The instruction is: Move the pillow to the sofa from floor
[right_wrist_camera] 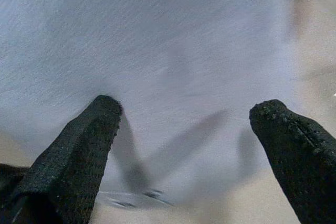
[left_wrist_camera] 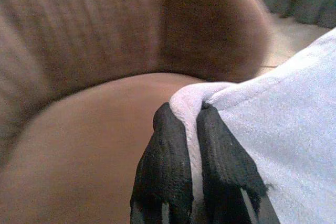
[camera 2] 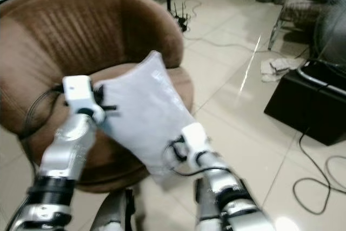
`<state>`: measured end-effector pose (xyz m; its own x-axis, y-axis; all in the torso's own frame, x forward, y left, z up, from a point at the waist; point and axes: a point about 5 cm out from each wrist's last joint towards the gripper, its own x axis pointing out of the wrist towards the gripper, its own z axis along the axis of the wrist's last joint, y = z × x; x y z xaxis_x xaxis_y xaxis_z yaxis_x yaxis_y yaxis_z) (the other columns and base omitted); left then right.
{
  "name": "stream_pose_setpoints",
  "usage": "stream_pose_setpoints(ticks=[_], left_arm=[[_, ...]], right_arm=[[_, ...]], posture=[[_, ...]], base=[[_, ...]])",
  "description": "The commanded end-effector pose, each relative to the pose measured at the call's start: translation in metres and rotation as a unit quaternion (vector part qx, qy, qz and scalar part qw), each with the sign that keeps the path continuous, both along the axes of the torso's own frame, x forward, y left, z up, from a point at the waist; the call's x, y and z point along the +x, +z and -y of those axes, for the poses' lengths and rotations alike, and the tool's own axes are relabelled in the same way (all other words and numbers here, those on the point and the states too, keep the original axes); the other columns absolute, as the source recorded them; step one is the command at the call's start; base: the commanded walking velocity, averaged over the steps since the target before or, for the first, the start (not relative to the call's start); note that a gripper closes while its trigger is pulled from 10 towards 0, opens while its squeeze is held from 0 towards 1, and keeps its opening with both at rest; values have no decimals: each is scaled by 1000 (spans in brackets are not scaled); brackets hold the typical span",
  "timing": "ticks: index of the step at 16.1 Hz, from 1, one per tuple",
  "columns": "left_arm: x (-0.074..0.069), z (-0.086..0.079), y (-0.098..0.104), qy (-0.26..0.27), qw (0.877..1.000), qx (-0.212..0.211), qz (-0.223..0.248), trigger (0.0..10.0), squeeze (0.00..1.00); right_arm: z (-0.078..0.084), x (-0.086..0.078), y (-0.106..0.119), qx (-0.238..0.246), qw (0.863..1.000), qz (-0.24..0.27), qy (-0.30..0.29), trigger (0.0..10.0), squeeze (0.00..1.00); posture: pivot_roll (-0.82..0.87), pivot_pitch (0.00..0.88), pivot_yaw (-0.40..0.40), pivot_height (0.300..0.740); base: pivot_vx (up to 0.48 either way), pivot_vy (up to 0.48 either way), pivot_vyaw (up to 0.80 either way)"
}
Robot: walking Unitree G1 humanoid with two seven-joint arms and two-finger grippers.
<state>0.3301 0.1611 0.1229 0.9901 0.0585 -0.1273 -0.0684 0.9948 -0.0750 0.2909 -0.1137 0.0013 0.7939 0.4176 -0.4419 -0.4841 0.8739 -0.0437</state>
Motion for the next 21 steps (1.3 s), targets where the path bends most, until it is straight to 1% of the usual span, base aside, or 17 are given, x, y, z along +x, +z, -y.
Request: stream_pose_setpoints(ticks=[1, 3, 5, 6, 7, 10, 13, 14, 18, 20, 21], left_arm=[[5, 8, 15, -13, 999, 2, 29, 10000, 0], [4, 12, 13, -31, 999, 32, 27, 10000, 0], [3, 15, 11, -39, 998, 37, 24, 10000, 0], [2, 19, 11, -51, 998, 23, 24, 10000, 0], [2, 21, 12, -52, 998, 21, 26, 10000, 0], [2, 22, 10, -53, 998, 23, 21, 10000, 0], [0, 26, 8, -66, 997, 41, 23, 10000, 0], [-1, 27, 7, -66, 997, 41, 20, 10000, 0], [-3, 30, 5, -71, 996, 43, 21, 10000, 0], [-3, 29, 5, -63, 998, 22, 18, 10000, 0], [-2, 29, 5, -63, 998, 22, 18, 10000, 0]], right_arm=[[12, 1, 1, -9, 1000, 3, -9, 10000, 0], [11, 0, 0, -7, 1000, 0, -6, 10000, 0], [11, -1, -1, -5, 1000, 0, -6, 10000, 0], [10, -1, 0, -5, 1000, 2, -7, 10000, 0], [10, -1, 0, -3, 1000, 6, -6, 10000, 0], [8, 0, 3, 2, 1000, 19, 5, 10000, 0], [9, 1, 3, 5, 1000, 16, 0, 10000, 0], [9, 0, 3, 4, 1000, 17, 0, 10000, 0], [10, 0, 1, -4, 1000, 10, -1, 10000, 0], [10, -1, 1, 0, 1000, 8, -2, 10000, 0], [10, -1, 1, 0, 1000, 8, -2, 10000, 0]], posture=[[-93, 0, 74, 574], [-96, 0, 76, 574], [-99, 0, 78, 574], [-100, 0, 80, 574], [-100, 0, 80, 574], [-102, 0, 81, 574], [-102, 0, 80, 574], [-102, 0, 80, 574], [-102, 0, 80, 574], [-103, 0, 80, 574], [-104, 0, 79, 574]], base=[[0, 480, 0], [0, 0, 0], [0, 0, 0], [0, 0, 0], [0, 0, 0], [0, 0, 0], [0, 0, -800], [0, 0, -800], [0, 0, 0], [0, 146, 0], [0, 480, 0]])
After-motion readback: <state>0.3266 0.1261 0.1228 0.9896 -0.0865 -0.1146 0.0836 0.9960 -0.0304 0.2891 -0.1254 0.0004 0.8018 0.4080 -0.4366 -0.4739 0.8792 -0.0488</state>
